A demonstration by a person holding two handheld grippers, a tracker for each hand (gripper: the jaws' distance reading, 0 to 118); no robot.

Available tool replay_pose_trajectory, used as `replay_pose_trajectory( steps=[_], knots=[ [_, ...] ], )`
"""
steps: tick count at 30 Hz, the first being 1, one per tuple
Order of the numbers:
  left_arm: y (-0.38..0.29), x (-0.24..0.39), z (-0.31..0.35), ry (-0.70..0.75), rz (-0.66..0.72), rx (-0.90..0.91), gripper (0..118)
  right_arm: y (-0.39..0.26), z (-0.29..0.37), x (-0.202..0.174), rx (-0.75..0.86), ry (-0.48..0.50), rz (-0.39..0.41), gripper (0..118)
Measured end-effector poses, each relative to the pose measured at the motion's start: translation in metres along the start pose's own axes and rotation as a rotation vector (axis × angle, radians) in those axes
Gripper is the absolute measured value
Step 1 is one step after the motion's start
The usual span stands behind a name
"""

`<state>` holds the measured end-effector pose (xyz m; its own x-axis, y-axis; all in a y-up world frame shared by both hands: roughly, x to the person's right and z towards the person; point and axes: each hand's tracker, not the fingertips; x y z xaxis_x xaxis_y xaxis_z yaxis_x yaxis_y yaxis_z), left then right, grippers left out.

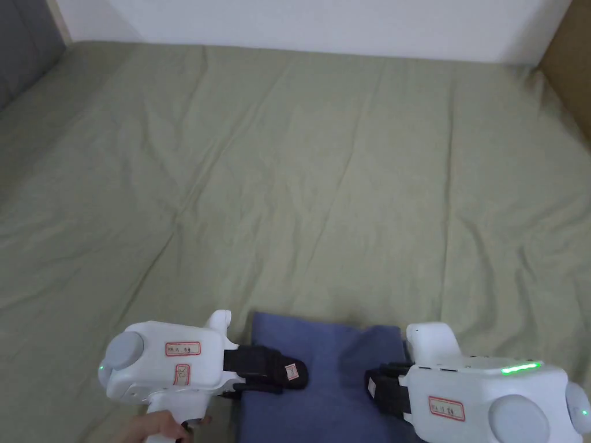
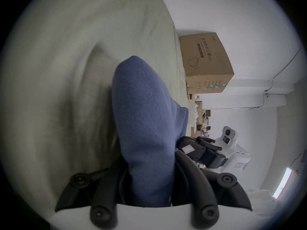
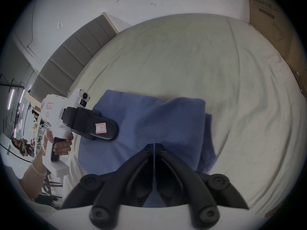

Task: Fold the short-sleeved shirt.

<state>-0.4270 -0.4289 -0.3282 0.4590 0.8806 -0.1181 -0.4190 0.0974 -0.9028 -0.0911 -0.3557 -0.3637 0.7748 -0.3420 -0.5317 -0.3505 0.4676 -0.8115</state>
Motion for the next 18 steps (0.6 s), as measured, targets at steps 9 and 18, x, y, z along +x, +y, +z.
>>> replay_pose_trajectory(
  steps=[9,18],
  knots=[
    [0.052,-0.012,0.16,0.349,-0.092,0.101,22,0.016,0.016,-0.014,0.091,0.043,-0.01,2],
    [0.106,-0.031,0.291,1.143,-0.141,0.071,22,0.013,-0.005,-0.012,0.052,0.036,-0.054,2]
  ],
)
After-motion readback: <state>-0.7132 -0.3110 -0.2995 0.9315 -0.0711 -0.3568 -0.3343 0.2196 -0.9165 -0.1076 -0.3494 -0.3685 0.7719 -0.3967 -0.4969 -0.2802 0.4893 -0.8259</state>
